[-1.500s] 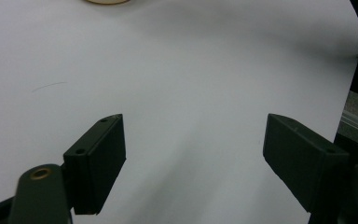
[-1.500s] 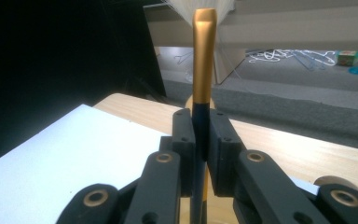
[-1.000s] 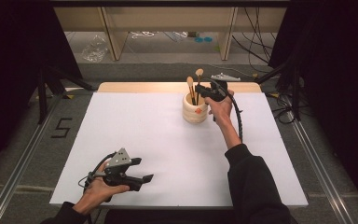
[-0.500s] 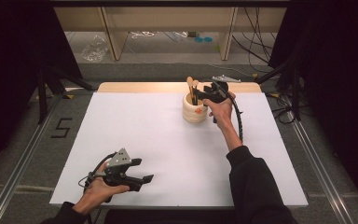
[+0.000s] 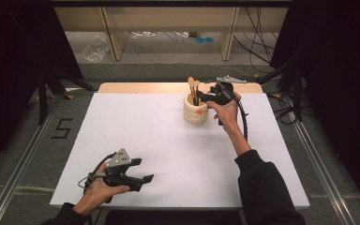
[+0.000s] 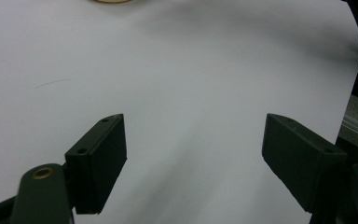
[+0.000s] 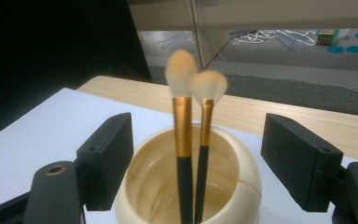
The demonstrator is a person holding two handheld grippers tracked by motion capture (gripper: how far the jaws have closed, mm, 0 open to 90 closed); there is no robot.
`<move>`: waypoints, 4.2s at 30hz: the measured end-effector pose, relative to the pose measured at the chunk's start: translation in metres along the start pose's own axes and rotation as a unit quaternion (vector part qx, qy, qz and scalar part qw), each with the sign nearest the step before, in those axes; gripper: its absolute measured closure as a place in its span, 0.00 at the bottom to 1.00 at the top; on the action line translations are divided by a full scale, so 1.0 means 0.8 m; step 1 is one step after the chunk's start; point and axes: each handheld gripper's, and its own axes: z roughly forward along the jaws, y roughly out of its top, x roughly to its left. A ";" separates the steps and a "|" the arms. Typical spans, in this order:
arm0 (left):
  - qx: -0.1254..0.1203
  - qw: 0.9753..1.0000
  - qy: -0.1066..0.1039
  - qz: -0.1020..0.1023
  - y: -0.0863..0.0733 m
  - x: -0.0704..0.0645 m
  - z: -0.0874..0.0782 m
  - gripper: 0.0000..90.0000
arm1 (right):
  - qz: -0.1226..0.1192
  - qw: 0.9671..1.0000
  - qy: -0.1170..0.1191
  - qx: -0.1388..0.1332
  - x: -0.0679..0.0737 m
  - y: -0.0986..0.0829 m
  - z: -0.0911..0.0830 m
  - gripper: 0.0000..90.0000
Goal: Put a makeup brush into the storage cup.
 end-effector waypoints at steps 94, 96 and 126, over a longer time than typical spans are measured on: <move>-0.022 1.000 0.015 -0.013 0.005 0.002 -0.006 0.22 | -0.064 0.991 0.112 0.046 0.117 -0.114 -0.165 0.22; -0.022 1.000 0.015 -0.013 0.005 0.001 -0.006 0.22 | -0.066 0.990 0.112 0.049 0.119 -0.117 -0.168 0.22; -0.025 0.999 0.017 -0.014 0.005 0.001 -0.006 0.22 | -0.075 0.987 0.126 0.071 0.132 -0.153 -0.195 0.19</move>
